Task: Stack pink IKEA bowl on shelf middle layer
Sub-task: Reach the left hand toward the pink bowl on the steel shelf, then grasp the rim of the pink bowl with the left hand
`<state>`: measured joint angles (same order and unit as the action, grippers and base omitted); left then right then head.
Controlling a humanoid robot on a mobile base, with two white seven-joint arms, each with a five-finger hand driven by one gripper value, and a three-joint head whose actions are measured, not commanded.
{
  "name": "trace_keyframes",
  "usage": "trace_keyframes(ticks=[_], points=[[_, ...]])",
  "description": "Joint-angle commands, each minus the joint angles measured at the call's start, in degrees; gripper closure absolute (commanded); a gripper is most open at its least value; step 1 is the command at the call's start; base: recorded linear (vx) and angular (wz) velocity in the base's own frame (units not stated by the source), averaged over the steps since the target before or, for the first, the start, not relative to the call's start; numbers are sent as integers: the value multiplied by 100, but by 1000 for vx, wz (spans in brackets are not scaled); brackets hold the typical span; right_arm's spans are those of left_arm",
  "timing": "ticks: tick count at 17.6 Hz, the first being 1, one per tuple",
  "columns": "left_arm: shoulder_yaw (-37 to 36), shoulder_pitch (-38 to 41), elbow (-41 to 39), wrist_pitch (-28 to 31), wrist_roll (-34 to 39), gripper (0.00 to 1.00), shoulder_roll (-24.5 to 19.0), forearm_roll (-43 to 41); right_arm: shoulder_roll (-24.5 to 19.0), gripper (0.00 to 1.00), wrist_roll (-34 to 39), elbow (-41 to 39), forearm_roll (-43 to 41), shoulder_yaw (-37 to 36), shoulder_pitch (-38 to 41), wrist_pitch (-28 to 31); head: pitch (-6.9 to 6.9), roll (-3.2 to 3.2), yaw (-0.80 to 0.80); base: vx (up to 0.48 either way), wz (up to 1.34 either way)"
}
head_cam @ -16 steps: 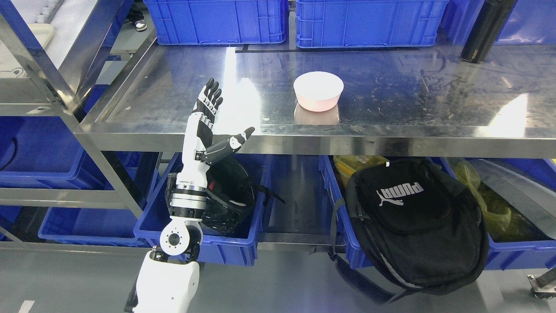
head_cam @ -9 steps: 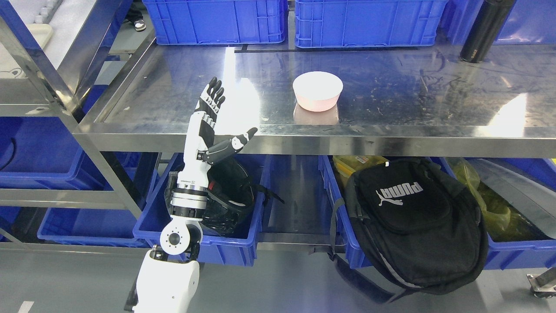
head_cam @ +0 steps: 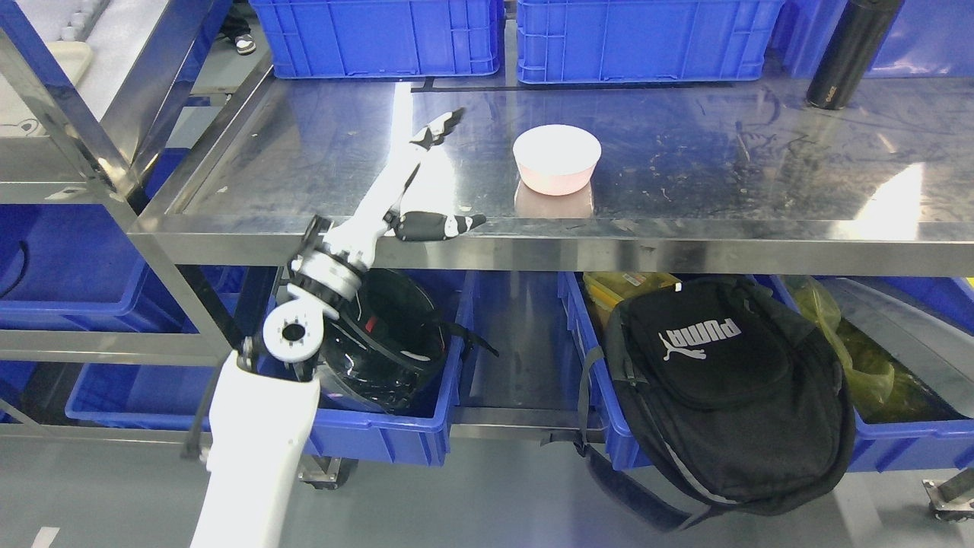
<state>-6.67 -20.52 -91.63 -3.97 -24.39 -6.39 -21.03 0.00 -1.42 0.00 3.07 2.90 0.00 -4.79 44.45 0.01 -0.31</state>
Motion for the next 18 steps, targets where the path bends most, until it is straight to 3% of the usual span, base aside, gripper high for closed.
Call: trace_keyframes(ticks=[1, 2, 5, 6, 9, 16, 18], points=[[-1605, -2005, 127, 992, -986, 6, -557, -2076, 100, 0, -7, -100, 0, 0, 132, 4, 0, 0, 0, 0, 0], [-1862, -2295, 258, 1125, -1241, 6, -469, -2437, 100, 0, -7, -100, 0, 0, 132, 4, 0, 0, 0, 0, 0], [-2040, -2588, 830, 1144, -1411, 5, 425, -2940, 100, 0, -7, -100, 0, 0, 132, 4, 0, 0, 0, 0, 0], [-2066, -2606, 883, 1144, -1463, 3, 506, -3124, 100, 0, -7, -100, 0, 0, 132, 4, 0, 0, 0, 0, 0], [-2216, -2544, 1050, 1135, -2034, 2, 539, -3442, 100, 0, -7, -100, 0, 0, 132, 4, 0, 0, 0, 0, 0], [-2242, -2571, 1736, 1056, -2087, 29, 539, -3443, 100, 0, -7, -100, 0, 0, 132, 4, 0, 0, 0, 0, 0], [-2225, -2623, 1964, 1048, -2088, 33, 539, -3443, 100, 0, -7, -100, 0, 0, 132, 4, 0, 0, 0, 0, 0]])
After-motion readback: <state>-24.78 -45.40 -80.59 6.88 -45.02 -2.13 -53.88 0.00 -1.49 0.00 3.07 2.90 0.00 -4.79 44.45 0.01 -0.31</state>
